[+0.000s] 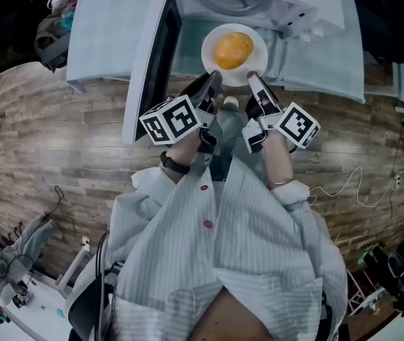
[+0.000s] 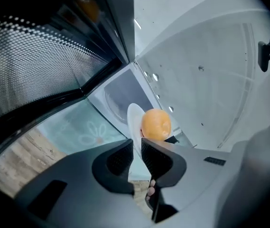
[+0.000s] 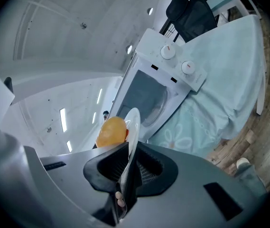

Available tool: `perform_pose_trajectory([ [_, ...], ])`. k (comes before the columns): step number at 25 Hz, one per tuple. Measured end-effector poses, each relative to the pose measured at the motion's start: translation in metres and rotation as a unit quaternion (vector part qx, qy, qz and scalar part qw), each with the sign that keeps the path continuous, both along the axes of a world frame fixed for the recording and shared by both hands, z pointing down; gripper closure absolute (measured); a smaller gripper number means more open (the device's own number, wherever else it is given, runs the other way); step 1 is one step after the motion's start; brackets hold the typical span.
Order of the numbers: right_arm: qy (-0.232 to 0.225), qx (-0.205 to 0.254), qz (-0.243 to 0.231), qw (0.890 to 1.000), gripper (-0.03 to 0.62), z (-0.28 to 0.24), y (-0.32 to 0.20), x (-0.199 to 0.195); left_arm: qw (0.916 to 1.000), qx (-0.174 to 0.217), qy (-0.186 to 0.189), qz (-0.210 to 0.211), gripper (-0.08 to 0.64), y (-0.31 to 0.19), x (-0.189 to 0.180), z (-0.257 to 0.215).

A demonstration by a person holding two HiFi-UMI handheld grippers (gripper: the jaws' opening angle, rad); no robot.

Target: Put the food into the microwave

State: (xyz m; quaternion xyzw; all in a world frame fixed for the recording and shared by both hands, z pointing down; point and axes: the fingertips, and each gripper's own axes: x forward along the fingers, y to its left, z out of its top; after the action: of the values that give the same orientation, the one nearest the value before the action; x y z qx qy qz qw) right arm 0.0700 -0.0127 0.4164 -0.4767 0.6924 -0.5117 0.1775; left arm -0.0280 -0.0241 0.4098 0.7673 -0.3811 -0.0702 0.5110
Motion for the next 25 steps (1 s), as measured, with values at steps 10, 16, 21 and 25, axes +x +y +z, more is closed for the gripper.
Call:
perform_pose_trajectory([
  [10,-0.006,-0.019,-0.035,0.999,0.534,-0.003,-0.058,0.022,0.9992,-0.016,0.003,-0.038,0.503,-0.052,0.022,-0.001],
  [16,-0.006,-0.025,-0.066,0.997,0.534,-0.001,-0.078,0.032,0.9973,-0.026,0.009,-0.068,0.503,-0.066,0.032,0.001],
  [21,-0.007,-0.023,-0.098,0.995,0.534,0.0,-0.091,0.034,0.9949,-0.023,0.007,-0.098,0.502,-0.074,0.035,0.002],
  [25,-0.005,-0.02,-0.119,0.993,0.534,0.001,-0.098,0.034,0.9929,-0.022,0.007,-0.117,0.502,-0.079,0.035,0.004],
])
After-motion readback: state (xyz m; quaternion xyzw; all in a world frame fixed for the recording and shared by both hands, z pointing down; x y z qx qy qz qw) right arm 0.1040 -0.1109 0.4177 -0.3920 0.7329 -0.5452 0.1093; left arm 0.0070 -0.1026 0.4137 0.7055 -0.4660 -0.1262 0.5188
